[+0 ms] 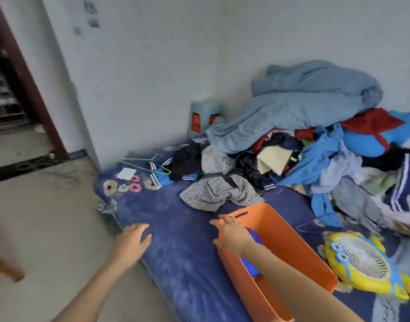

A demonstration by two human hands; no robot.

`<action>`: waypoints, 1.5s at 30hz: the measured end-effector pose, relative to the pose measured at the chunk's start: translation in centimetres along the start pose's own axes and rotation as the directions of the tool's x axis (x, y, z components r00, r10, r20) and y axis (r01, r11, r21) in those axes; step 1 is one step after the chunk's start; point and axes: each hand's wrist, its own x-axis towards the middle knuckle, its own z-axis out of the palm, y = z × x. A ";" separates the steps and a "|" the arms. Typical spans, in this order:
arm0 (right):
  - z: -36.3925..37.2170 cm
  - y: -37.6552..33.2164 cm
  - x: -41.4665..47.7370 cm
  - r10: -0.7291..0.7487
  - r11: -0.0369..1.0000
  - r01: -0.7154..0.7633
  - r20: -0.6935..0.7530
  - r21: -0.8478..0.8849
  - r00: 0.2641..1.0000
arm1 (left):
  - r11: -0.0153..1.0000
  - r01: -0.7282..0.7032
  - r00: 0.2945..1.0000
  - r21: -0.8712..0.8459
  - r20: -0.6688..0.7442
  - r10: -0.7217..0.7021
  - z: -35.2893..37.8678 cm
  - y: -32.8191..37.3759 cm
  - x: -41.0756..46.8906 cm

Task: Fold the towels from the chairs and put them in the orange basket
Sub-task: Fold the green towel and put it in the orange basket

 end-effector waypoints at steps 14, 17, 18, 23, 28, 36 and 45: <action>6.6 -38.1 1.1 -0.715 0.679 0.731 0.159 -0.076 0.681 | 0.745 0.653 0.699 -0.135 -0.269 -0.662 -12.9 -23.3 -28.9; 8.7 -46.2 -0.8 -0.775 0.604 0.795 0.190 -0.058 0.603 | 0.657 0.738 0.592 -0.154 -0.321 -0.739 -16.0 -27.4 -35.2; 9.2 -48.1 -1.4 -0.781 0.599 0.800 0.191 -0.042 0.595 | 0.628 0.760 0.553 -0.168 -0.342 -0.760 -16.8 -28.5 -36.9; 11.0 -53.5 -2.0 -0.783 0.580 0.814 0.260 -0.019 0.565 | 0.537 0.795 0.422 -0.282 -0.377 -0.824 -18.2 -32.2 -42.6; 12.2 -55.4 -0.5 -0.778 0.564 0.825 0.314 -0.033 0.544 | 0.509 0.805 0.407 -0.305 -0.340 -0.848 -16.7 -33.4 -43.8; 12.2 -57.6 6.7 -0.788 0.549 0.836 0.318 -0.027 0.528 | 0.507 0.823 0.399 -0.256 -0.375 -0.837 -19.4 -37.0 -39.0; 7.7 -62.4 19.4 -0.798 0.586 0.809 0.207 0.044 0.566 | 0.523 0.815 0.358 -0.249 -0.494 -0.792 -26.1 -41.8 -27.2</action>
